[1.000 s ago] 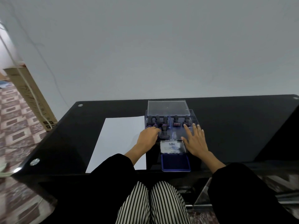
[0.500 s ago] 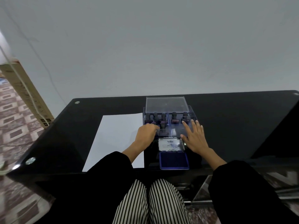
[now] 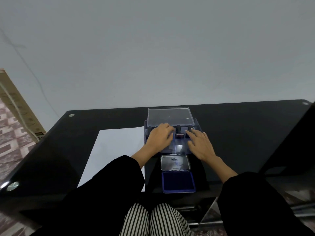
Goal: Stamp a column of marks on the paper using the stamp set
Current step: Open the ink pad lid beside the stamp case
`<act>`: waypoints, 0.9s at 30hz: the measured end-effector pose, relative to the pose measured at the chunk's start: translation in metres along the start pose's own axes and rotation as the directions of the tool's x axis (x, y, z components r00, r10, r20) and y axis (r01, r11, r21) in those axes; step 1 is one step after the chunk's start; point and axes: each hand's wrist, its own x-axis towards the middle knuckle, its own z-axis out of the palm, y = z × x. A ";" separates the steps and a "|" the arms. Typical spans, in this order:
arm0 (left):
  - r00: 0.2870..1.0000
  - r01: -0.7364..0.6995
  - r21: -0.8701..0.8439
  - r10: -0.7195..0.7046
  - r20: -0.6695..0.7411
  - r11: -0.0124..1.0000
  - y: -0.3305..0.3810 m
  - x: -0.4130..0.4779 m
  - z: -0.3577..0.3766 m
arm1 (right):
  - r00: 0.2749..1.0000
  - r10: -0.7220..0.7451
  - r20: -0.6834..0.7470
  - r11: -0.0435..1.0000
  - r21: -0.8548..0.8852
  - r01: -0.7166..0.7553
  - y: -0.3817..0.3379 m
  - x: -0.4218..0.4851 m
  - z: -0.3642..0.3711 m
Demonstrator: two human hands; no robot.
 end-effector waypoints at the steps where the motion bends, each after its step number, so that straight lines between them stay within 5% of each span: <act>1: 1.000 -0.003 0.011 0.003 0.028 1.000 0.002 0.007 0.001 | 1.000 0.000 -0.028 1.000 0.015 0.001 0.001 0.006 -0.001; 9: 0.979 0.070 0.033 -0.075 0.189 0.997 -0.002 0.054 0.028 | 0.995 0.098 0.015 0.989 0.108 -0.099 0.007 0.053 -0.002; 27: 0.962 0.071 0.083 -0.090 0.257 0.994 -0.030 0.082 0.063 | 0.958 0.285 0.019 0.950 -0.134 -0.280 -0.005 0.104 0.002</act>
